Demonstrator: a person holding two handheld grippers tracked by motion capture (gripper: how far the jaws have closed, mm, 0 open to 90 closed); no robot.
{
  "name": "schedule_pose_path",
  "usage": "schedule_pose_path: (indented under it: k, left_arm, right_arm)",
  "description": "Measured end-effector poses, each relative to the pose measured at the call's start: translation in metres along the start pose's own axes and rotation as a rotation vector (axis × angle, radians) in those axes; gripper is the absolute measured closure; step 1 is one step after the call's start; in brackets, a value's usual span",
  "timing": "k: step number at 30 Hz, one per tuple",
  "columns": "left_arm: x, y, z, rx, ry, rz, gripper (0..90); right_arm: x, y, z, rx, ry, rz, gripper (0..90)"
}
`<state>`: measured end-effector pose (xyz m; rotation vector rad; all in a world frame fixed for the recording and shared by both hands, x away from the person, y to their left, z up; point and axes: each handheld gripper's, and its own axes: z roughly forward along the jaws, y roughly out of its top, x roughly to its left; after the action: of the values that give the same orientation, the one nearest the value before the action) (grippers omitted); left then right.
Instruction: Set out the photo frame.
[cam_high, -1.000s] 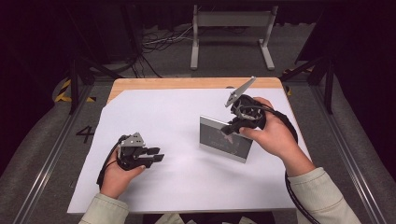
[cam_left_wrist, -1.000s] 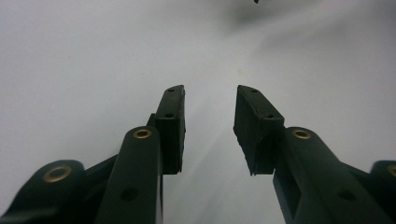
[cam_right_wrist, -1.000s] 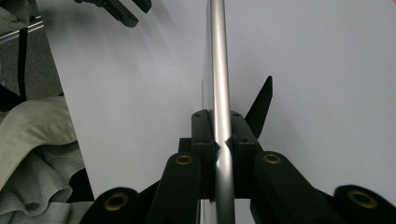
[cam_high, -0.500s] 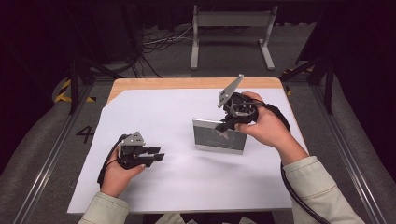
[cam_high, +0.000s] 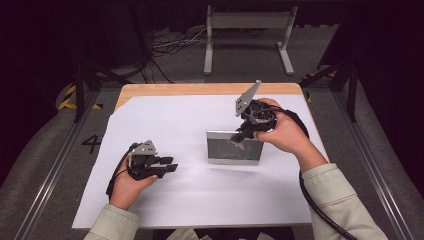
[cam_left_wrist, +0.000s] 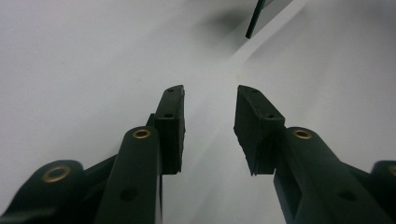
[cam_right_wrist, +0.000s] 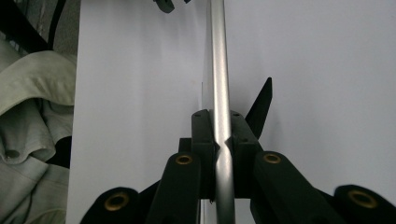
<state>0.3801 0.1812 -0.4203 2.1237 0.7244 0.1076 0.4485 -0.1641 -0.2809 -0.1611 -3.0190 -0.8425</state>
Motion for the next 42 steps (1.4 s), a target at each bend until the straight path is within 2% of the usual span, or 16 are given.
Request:
schedule_pose_path:
  k: [6, 13, 25, 33, 34, 35, 36, 37, 40, 42]
  left_arm:
    - [0.000, 0.000, 0.000, -0.001, 0.001, 0.002, 64.0]
    - [0.001, -0.001, 0.000, 0.000, 0.001, 0.005, 64.0]
    - [0.001, -0.002, 0.001, 0.008, 0.001, -0.002, 63.9]
    - [0.001, -0.003, 0.001, 0.009, 0.004, -0.003, 63.8]
    - [0.000, -0.003, 0.001, 0.009, 0.004, -0.003, 63.8]
    - [0.000, -0.003, 0.001, 0.008, 0.003, -0.003, 63.8]
    - [0.000, -0.003, 0.001, 0.008, 0.003, -0.003, 63.8]
    - [0.000, -0.004, 0.000, 0.008, 0.004, -0.004, 63.8]
    - [0.000, -0.004, 0.000, 0.010, 0.005, -0.006, 63.7]
    - [0.001, -0.004, -0.001, 0.008, 0.007, -0.007, 63.4]
  right_arm:
    - [-0.004, -0.003, 0.007, 0.008, 0.025, -0.037, 83.8]
    - [-0.008, -0.007, 0.012, 0.009, 0.046, -0.050, 83.8]
    - [-0.016, -0.015, 0.017, 0.023, 0.053, -0.061, 83.7]
    - [-0.018, -0.018, 0.017, 0.025, 0.045, -0.043, 82.7]
    - [-0.018, -0.018, 0.017, 0.027, 0.040, -0.040, 82.0]
    - [-0.018, -0.018, 0.016, 0.025, 0.023, -0.030, 77.1]
    - [-0.018, -0.018, 0.016, 0.025, 0.023, -0.030, 77.1]
    - [-0.018, -0.018, 0.014, 0.013, -0.004, -0.010, 69.8]
    - [-0.018, -0.020, 0.012, -0.018, -0.021, 0.037, 63.9]
    - [-0.018, -0.021, 0.009, -0.036, -0.051, 0.045, 59.4]
